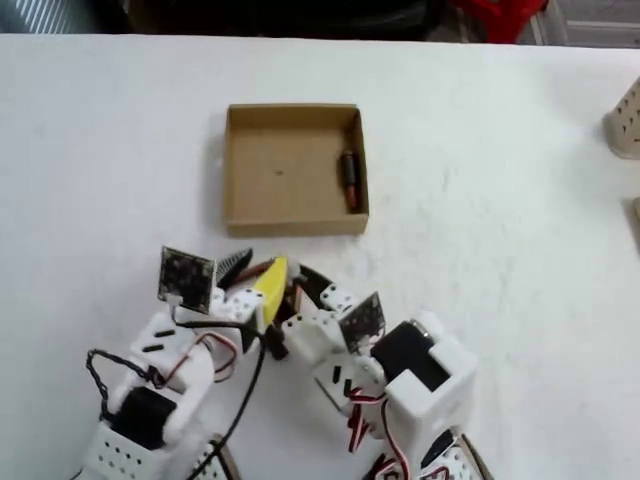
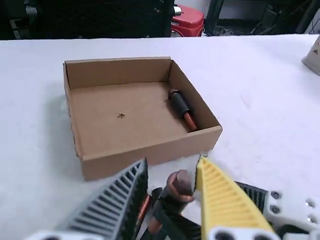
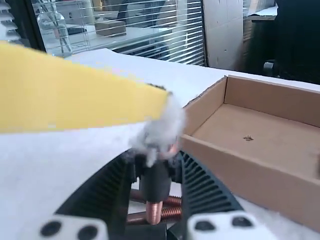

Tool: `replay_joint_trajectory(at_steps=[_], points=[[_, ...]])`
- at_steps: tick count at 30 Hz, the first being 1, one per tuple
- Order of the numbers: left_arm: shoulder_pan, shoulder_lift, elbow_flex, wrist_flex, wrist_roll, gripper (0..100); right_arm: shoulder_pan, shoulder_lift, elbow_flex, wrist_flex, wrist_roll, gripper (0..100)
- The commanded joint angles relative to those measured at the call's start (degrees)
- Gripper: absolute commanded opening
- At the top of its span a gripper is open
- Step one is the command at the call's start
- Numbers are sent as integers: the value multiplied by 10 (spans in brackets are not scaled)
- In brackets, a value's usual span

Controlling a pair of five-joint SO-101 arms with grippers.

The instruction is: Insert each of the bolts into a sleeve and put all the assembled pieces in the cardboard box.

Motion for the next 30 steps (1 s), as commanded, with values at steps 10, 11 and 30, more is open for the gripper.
replay_joint_trajectory(at_steps=[10,11,30], points=[[-87,-1,-81,2,47,192,4,-26,1,-15,0,16],[-102,-1,-85,1,61,190,4,-26,1,-15,0,16],[-233,1,-76,28,77,21,7,-29,2,-15,0,16]])
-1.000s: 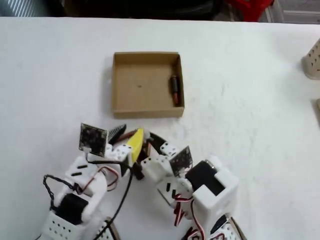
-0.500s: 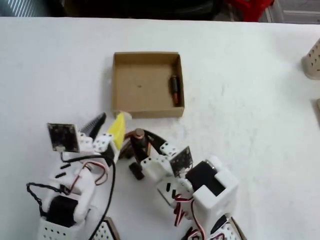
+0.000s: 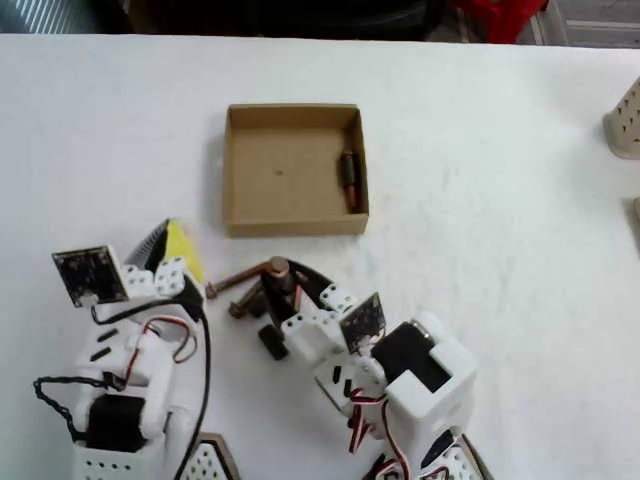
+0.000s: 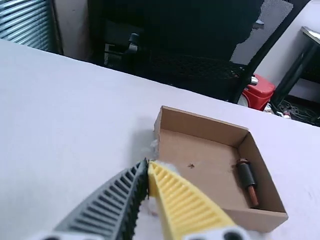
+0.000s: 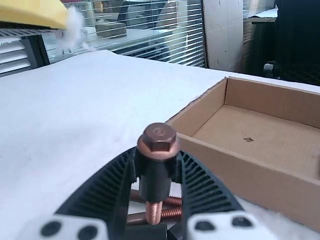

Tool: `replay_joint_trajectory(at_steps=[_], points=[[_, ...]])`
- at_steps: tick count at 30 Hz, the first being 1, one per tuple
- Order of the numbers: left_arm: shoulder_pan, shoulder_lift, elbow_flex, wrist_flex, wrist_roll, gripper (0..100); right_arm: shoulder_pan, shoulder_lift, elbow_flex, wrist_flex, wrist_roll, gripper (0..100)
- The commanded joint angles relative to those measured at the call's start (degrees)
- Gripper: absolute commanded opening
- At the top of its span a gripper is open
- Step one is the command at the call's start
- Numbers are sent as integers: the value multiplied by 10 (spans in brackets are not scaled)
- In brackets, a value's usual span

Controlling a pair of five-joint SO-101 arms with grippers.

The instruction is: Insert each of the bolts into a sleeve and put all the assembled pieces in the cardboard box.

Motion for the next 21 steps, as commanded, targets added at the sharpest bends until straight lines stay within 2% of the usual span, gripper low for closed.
replay_joint_trajectory(at_steps=[1,4,8,15,21], points=[[-32,1,-4,40,4,21,7,-27,2,-15,0,16],[-33,1,0,93,-3,21,7,-27,2,-15,0,16],[-33,-1,18,129,-76,21,15,-28,2,-15,0,16],[-34,-2,81,110,-127,22,58,-83,3,-9,0,16],[-34,-2,122,72,-164,22,68,-150,16,73,0,16]])
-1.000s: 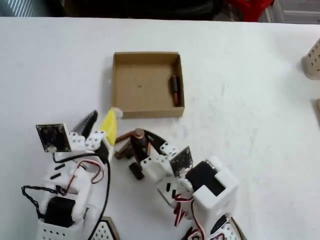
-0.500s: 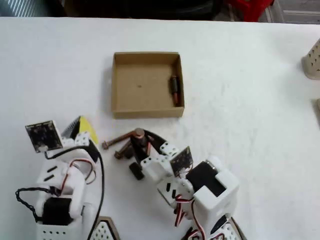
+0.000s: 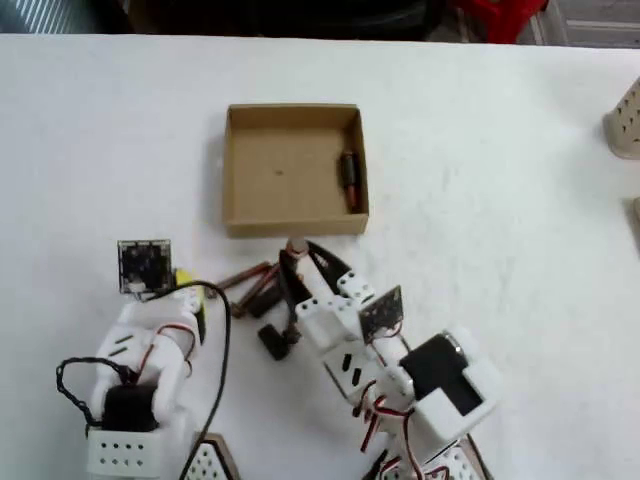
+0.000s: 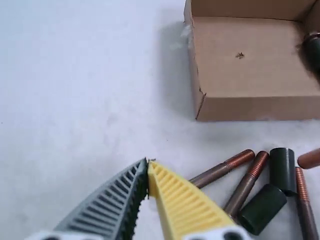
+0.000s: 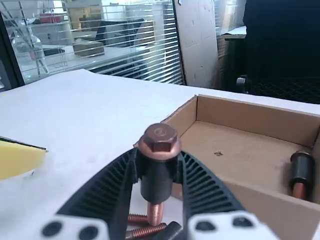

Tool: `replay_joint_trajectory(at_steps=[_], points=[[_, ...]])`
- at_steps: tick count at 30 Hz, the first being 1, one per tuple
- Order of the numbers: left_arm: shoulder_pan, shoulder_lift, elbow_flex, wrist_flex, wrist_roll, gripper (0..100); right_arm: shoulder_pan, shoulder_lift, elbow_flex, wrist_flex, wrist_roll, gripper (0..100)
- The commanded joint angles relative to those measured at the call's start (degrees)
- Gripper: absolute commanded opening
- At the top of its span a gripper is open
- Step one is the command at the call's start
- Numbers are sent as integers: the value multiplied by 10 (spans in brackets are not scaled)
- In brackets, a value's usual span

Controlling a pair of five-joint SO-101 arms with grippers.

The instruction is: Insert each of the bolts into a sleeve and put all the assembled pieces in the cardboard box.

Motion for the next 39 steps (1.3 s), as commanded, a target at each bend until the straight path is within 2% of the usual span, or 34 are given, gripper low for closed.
replay_joint_trajectory(at_steps=[1,4,12,17,20,24,33,36,39], points=[[-6,-2,9,-34,-21,22,14,-66,14,19,0,16],[-7,-2,13,-33,-21,22,15,-108,28,39,0,16],[-80,1,13,-29,-21,22,59,-224,24,178,0,16],[-77,1,13,-10,-35,23,81,-317,23,293,0,16],[-73,1,13,-6,-77,23,98,-385,22,382,0,16],[-73,1,13,-6,-88,23,120,-491,11,519,0,16],[-74,1,13,-5,-89,23,132,-701,-103,977,4,17],[-74,1,13,-5,-90,23,132,-742,-127,1055,4,17],[-74,1,13,-5,-90,23,132,-762,-130,1069,5,18]])
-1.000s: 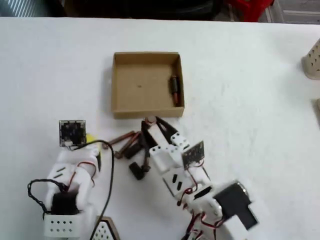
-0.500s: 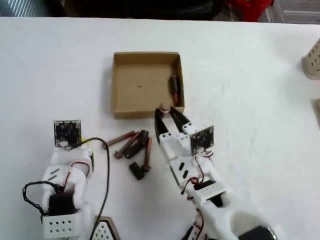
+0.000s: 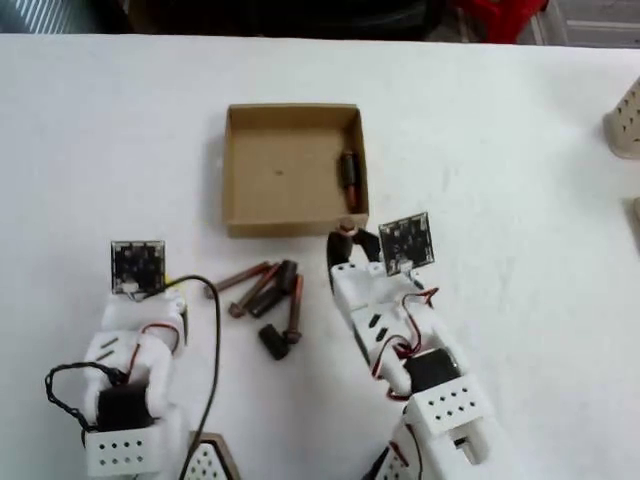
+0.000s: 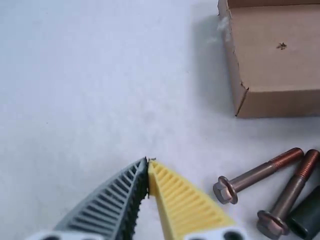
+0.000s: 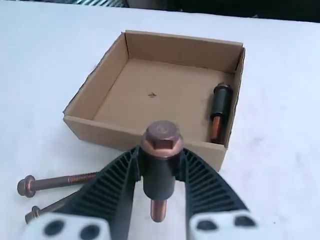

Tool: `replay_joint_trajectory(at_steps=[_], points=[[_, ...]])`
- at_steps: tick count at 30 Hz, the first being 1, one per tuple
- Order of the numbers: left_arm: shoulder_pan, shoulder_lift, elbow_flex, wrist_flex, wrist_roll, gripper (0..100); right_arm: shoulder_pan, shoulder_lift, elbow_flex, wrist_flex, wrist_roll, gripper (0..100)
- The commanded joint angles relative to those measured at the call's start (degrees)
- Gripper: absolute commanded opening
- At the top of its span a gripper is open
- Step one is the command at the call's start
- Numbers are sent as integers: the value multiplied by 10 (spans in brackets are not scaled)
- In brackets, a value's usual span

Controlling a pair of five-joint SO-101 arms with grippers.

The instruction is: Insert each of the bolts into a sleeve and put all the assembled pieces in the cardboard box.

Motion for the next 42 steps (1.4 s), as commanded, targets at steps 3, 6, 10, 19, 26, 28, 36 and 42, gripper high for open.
replay_joint_trajectory(at_steps=[3,6,10,19,26,28,36,42], points=[[1,1,-1,5,-5,23,14,-37,-43,20,5,18],[0,1,-1,5,-5,23,23,-35,-55,30,30,18],[0,1,-1,5,-5,23,28,-35,-122,149,56,18],[0,1,-1,14,-5,23,27,-34,-266,295,57,18],[0,1,-1,17,-5,23,23,-28,-339,336,58,18],[0,1,-1,17,-5,23,23,-4,-377,360,58,18],[0,1,-1,17,-5,23,23,183,-548,472,89,18],[0,1,-1,17,-5,23,23,318,-631,486,91,18]])
